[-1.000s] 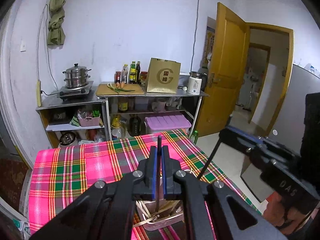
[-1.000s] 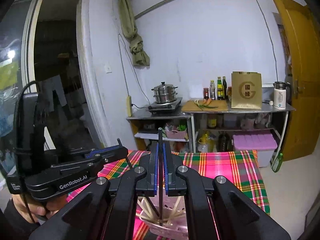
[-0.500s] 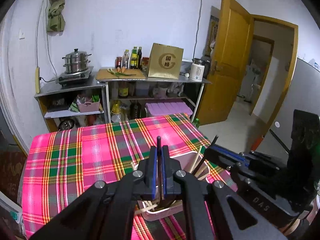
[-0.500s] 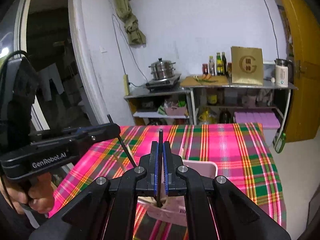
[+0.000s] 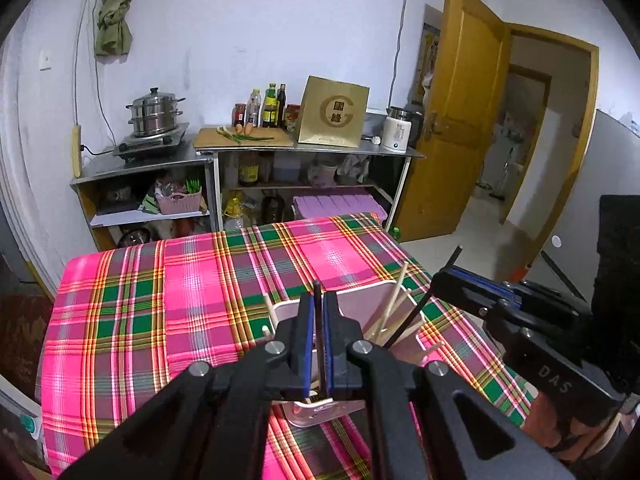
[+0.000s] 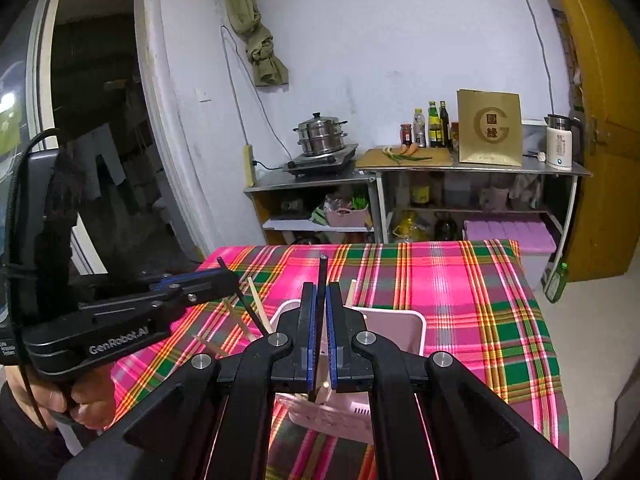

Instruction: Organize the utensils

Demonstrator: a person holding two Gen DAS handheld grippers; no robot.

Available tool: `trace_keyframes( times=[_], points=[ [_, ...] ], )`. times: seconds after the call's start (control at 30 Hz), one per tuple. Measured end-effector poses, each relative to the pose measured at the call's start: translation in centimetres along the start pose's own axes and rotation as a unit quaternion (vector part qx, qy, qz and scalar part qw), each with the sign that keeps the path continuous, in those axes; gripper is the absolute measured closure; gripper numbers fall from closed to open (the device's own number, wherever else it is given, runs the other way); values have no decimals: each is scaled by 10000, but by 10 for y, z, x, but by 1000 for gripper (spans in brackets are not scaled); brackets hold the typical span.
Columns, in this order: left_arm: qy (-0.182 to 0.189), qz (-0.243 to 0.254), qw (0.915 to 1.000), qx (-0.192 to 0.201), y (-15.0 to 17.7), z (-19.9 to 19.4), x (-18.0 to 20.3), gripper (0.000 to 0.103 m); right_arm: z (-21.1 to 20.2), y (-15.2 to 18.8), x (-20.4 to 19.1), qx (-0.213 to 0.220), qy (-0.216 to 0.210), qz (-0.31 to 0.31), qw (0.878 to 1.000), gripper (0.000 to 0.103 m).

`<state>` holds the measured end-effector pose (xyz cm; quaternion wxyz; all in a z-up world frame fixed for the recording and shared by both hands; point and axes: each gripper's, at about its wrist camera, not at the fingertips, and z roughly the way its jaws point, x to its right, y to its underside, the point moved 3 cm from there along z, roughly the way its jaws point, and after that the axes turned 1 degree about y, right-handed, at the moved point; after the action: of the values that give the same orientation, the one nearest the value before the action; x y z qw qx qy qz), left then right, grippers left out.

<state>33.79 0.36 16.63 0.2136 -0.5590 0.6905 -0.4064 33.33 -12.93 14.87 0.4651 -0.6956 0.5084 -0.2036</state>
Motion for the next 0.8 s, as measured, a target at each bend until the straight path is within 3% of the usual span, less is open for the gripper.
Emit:
trace_keyframes(
  times=[0.07,0.13,0.6,0.8],
  points=[
    [-44,29,10000,46,1,-5,0,89,-4,1,0,16,47,-25,10000,88],
    [-110,58,9999,110,2,-11,-1,83,-10,2,1,41,65,-12,10000,85],
    [-212,79,9984,525,30,-64,5,75,-57,26,-6,236,150,-162,9995,84],
    [-261,53,9963,811,56,-94,13,71,-88,54,-11,371,147,-148,9991,84]
  ],
)
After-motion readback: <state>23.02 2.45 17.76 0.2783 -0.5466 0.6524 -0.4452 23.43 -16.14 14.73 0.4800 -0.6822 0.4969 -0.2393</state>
